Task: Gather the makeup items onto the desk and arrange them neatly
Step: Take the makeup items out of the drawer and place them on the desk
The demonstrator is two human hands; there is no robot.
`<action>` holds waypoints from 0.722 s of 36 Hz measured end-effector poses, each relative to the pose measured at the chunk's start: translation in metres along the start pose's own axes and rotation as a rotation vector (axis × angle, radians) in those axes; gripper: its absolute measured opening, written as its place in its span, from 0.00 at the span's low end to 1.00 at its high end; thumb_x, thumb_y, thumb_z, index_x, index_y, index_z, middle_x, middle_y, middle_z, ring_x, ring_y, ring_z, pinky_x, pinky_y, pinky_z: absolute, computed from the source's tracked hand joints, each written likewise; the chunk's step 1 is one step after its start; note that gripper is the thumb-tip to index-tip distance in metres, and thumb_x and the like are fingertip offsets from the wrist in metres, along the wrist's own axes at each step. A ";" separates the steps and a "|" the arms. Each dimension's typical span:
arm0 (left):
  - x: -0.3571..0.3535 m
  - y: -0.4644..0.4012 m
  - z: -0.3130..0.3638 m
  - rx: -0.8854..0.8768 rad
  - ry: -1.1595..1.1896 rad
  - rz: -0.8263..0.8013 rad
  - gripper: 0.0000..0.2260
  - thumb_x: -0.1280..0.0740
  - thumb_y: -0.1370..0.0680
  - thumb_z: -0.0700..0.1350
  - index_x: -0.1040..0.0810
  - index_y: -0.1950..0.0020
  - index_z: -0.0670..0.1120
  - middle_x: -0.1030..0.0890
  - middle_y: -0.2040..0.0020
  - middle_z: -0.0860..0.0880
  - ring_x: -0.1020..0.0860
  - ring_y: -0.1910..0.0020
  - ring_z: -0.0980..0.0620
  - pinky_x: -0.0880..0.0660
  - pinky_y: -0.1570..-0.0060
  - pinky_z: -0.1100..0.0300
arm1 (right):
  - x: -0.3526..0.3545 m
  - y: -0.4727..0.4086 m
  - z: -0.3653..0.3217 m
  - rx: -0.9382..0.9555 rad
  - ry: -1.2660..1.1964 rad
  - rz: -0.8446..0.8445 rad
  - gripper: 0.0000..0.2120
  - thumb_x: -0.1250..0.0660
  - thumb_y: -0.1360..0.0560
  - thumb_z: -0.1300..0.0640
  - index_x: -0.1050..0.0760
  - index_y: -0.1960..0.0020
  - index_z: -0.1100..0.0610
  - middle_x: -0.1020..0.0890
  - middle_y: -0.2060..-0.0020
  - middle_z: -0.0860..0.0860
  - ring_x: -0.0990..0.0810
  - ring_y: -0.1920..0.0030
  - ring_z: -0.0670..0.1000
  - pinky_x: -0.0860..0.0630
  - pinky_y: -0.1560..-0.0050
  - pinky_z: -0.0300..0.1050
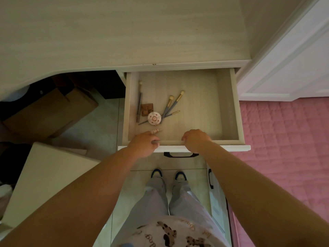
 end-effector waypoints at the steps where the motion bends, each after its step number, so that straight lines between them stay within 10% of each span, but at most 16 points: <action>1: -0.002 0.001 0.000 -0.007 -0.001 -0.010 0.15 0.44 0.20 0.50 0.27 0.35 0.51 0.28 0.36 0.48 0.29 0.40 0.50 0.36 0.46 0.58 | -0.003 0.001 0.001 -0.003 -0.001 -0.006 0.16 0.44 0.24 0.63 0.26 0.38 0.55 0.22 0.46 0.53 0.24 0.48 0.53 0.27 0.49 0.44; 26: 0.006 -0.021 0.001 0.013 -0.053 0.007 0.15 0.45 0.19 0.49 0.27 0.35 0.50 0.24 0.38 0.46 0.25 0.44 0.47 0.28 0.45 0.52 | 0.001 -0.020 0.028 0.052 -0.211 0.000 0.14 0.42 0.22 0.61 0.24 0.41 0.50 0.24 0.41 0.51 0.24 0.44 0.52 0.26 0.41 0.46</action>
Point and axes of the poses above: each hand's wrist, its own y-axis away from the middle knuckle, its own x-axis out of the back of the hand, z = x × y, the point moved 5 cm from there along -y, towards the middle knuckle
